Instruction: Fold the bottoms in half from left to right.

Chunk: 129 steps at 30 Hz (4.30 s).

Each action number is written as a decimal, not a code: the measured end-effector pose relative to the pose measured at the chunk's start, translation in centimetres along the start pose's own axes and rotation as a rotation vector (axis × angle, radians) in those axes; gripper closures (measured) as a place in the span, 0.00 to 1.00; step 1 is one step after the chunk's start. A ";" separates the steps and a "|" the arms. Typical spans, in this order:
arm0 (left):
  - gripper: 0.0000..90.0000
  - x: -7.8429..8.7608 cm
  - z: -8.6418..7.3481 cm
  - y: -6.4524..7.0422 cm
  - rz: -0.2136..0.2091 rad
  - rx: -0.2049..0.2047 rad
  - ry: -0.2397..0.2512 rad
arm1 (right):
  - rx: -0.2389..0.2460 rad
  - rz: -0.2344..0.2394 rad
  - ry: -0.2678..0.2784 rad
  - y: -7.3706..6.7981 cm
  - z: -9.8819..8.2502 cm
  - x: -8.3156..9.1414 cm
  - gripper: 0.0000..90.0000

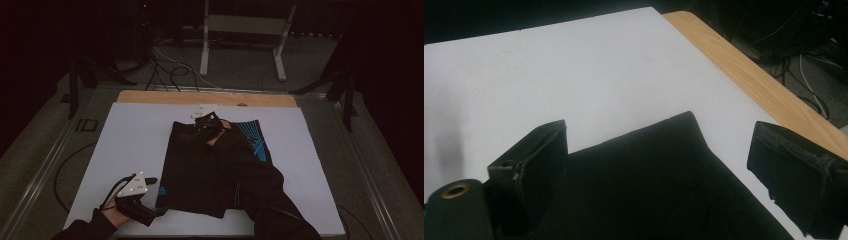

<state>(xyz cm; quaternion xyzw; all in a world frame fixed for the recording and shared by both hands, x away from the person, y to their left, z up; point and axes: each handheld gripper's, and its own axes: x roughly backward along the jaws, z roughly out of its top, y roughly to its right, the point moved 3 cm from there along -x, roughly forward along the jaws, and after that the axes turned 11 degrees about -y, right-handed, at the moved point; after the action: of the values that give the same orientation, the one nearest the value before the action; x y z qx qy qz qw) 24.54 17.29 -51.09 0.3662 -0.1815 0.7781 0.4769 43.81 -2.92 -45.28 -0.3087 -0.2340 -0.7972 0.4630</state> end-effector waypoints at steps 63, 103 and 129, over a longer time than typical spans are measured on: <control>0.89 -2.2 -0.2 -0.5 0.038 0.154 -0.311 | -0.037 0.067 -0.092 -1.5 0.5 -7.8 0.10; 0.94 -1.7 0.2 -0.2 0.047 0.144 -0.280 | -0.225 -0.123 -0.240 -1.0 0.8 -12.5 0.31; 0.94 -1.6 0.2 -0.2 0.043 0.147 -0.283 | -0.156 -0.126 -0.309 -0.6 0.6 -11.9 0.98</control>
<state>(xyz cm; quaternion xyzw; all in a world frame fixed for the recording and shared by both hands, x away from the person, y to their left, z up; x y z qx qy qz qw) 25.22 16.22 -52.17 0.5021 -0.1970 0.7400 0.4019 48.00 4.84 -53.37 -0.4470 -0.2588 -0.7835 0.3456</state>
